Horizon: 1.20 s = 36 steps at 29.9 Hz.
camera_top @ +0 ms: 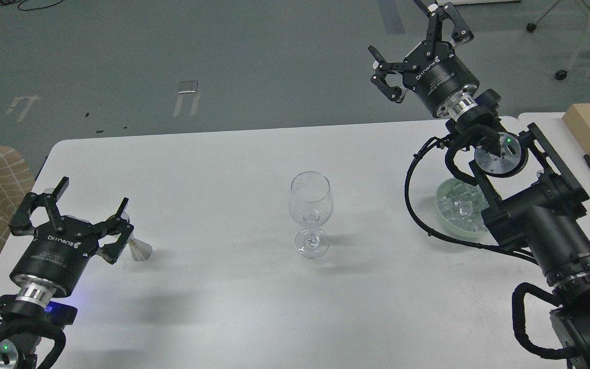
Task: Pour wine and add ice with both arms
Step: 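Lower the left gripper toward the metal jigger beside it, then position the open left gripper around the metal jigger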
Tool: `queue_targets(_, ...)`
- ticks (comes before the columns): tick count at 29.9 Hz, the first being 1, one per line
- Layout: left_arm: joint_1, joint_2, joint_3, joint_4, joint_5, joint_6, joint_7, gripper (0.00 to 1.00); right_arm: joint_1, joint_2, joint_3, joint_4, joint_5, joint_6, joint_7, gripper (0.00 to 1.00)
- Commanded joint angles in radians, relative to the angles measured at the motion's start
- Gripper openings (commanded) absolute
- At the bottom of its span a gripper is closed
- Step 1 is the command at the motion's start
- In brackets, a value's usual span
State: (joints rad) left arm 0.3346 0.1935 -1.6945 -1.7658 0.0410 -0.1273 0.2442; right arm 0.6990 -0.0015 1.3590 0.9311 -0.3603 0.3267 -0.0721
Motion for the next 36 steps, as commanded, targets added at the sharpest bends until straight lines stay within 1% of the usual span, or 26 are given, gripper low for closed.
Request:
queue_targets(1,0.053,-0.008,-0.001,0.000,-0.001,-0.081,-0.002,0.98,0.000,0.000,-0.001,0.000,0.000,0.000,0.000,1.00)
queue_targets(6,0.124,-0.025,0.003,0.000,-0.001,-0.161,-0.002,0.98,0.000,0.002,-0.001,-0.012,0.000,0.000,0.000,1.00)
queue_targets(11,0.173,-0.037,0.004,0.002,-0.003,-0.181,0.004,0.98,0.002,0.002,-0.001,-0.014,0.000,0.000,0.000,1.00)
queue_targets(16,0.187,-0.045,0.004,0.002,-0.006,-0.181,0.007,0.98,0.002,0.002,-0.001,-0.014,0.000,0.000,0.000,1.00)
queue_targets(25,0.190,-0.121,0.015,0.003,-0.010,-0.176,0.009,0.98,0.004,0.002,-0.001,-0.014,0.000,0.000,-0.001,1.00)
queue_targets(29,0.190,-0.137,0.016,0.012,-0.010,-0.167,0.009,0.98,0.008,0.002,-0.001,-0.014,0.000,0.000,-0.003,1.00)
queue_targets(32,0.187,-0.149,0.015,0.022,-0.010,-0.134,0.009,0.98,0.011,0.002,-0.001,-0.014,0.000,0.000,-0.003,1.00)
queue_targets(34,0.179,-0.163,0.012,0.022,-0.010,-0.095,0.007,0.98,0.011,0.002,-0.005,-0.014,0.000,0.000,-0.003,1.00)
queue_targets(36,0.178,-0.170,0.006,0.022,-0.010,-0.084,0.006,0.98,0.011,0.002,-0.005,-0.018,0.000,0.000,-0.003,1.00)
